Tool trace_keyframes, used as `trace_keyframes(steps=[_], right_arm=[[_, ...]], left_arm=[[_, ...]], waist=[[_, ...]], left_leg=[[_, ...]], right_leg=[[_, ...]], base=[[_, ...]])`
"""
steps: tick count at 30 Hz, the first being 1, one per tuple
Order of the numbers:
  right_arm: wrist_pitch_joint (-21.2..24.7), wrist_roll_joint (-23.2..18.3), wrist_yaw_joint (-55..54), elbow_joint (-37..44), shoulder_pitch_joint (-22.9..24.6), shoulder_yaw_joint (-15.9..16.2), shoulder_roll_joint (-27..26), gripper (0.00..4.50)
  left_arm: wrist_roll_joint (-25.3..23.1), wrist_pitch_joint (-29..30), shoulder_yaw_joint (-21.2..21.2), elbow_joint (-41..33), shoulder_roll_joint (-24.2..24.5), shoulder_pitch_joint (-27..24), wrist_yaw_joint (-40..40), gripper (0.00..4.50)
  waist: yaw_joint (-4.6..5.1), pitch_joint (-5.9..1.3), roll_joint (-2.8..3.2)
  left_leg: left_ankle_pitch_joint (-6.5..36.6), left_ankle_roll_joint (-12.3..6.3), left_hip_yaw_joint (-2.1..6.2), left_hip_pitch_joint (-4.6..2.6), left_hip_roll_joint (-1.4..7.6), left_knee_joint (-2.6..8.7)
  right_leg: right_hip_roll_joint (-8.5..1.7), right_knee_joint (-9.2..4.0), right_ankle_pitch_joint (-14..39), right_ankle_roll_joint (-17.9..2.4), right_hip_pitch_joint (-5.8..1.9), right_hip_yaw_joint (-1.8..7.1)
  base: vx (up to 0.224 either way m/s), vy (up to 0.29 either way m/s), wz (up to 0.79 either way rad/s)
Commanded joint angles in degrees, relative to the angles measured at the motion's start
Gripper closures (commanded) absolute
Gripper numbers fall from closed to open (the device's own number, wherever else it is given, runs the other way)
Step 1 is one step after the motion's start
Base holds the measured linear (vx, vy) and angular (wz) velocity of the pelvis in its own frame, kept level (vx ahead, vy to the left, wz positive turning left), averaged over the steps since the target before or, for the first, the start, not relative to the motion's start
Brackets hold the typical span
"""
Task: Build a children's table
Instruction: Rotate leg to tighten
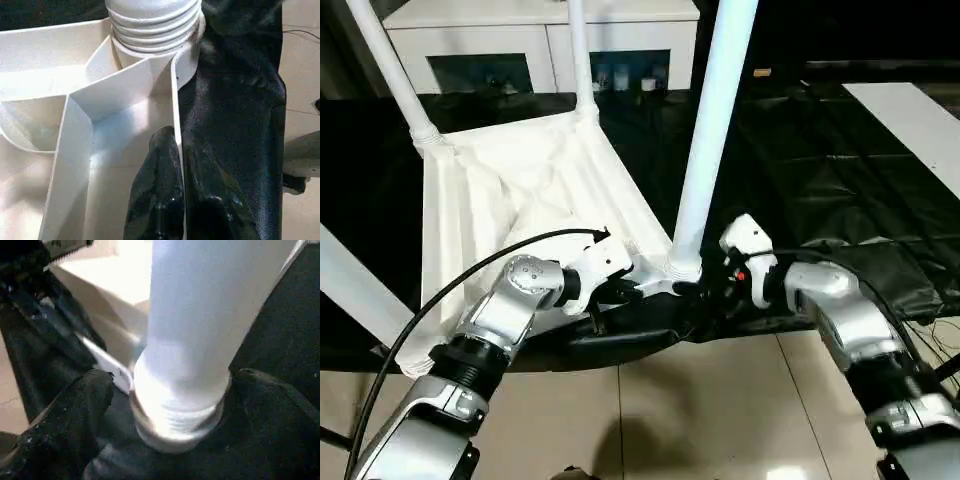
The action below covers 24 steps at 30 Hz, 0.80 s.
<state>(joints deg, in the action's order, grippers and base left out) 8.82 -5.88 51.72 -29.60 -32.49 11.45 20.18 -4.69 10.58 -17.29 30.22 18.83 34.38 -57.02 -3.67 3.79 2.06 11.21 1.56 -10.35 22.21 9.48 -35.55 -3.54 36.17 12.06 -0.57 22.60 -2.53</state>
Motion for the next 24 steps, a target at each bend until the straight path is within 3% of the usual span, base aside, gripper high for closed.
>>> trace_keyframes(steps=[1, 11, 12, 20, 24], right_arm=[[-1.3, 0.2, 0.4, -1.8, -1.4, -0.2, -0.8, 0.19], [-4.4, 1.4, 0.6, -7.9, -3.8, 0.4, -2.3, 0.34], [-5.0, 1.7, 0.1, -9.7, -4.7, 0.3, -2.8, 0.62], [-6.6, 1.8, -0.8, -13.6, -6.6, -0.5, -4.2, 1.16], [-8.3, 2.7, -0.8, -16.3, -7.3, -0.4, -5.0, 1.55]], left_arm=[[0.9, -2.4, -0.2, -0.4, -0.6, 0.4, -0.6, 4.50], [0.9, -2.1, -0.3, -0.3, -0.4, 0.5, -1.0, 4.50], [0.9, -2.1, -0.3, -0.3, -0.3, 0.4, -1.1, 4.50], [0.9, -1.9, -0.1, -0.4, 0.1, 0.2, -1.4, 4.50], [0.9, -1.8, -0.1, -0.5, 0.3, 0.0, -1.3, 4.50]], waist=[[-0.05, -4.75, -0.61], [-0.08, -4.77, -0.69], [-0.08, -4.79, -0.63], [-0.14, -4.85, -0.67], [-0.08, -4.80, -0.77]], left_leg=[[3.7, -5.62, 1.30, -1.08, 3.82, 3.74], [3.7, -5.61, 1.24, -1.01, 3.80, 3.70], [3.6, -5.61, 1.26, -1.04, 3.85, 3.72], [2.8, -6.21, 1.20, -1.02, 3.86, 3.64], [3.3, -6.09, 1.17, -0.99, 3.87, 3.67]], right_leg=[[-5.14, -3.34, -1.8, -17.8, -2.88, 2.59], [-5.18, -3.25, -1.5, -18.1, -2.97, 2.54], [-5.18, -3.22, -1.6, -18.1, -2.92, 2.51], [-5.15, -2.97, -3.4, -18.5, -2.93, 2.50], [-5.18, -3.05, -1.9, -18.5, -2.88, 2.46]], base=[[0.000, 0.000, 0.00], [0.000, 0.000, 0.00], [0.000, 0.000, 0.00], [0.000, 0.000, 0.00], [0.000, 0.000, 0.00]])
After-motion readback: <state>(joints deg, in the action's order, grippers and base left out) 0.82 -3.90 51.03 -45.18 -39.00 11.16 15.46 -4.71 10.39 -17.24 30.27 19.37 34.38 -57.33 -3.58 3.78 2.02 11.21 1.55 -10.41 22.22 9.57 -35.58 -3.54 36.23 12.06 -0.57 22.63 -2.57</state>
